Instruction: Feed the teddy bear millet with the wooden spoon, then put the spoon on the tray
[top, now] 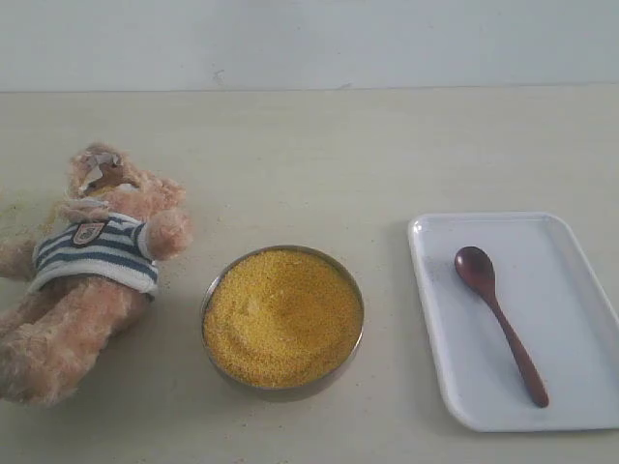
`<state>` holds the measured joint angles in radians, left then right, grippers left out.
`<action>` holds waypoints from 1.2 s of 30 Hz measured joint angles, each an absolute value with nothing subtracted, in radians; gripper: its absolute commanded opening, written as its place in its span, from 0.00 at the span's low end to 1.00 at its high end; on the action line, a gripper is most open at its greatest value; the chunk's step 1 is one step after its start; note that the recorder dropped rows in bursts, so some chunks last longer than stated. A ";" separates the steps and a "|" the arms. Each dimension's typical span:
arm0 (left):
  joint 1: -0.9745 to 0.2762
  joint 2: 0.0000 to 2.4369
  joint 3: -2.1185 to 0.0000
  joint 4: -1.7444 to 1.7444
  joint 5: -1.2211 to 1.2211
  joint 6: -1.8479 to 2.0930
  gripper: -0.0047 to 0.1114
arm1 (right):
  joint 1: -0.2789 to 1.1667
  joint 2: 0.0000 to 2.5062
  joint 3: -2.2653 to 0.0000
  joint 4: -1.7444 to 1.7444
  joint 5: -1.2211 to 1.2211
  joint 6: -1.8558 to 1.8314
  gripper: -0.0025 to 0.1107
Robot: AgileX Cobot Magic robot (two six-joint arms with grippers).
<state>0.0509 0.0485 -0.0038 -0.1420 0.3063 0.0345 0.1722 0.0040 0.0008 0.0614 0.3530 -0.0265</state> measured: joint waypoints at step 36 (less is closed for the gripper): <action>0.051 0.097 -0.097 0.037 -0.597 -0.690 0.07 | 0.172 0.004 0.001 0.061 0.353 -0.027 0.02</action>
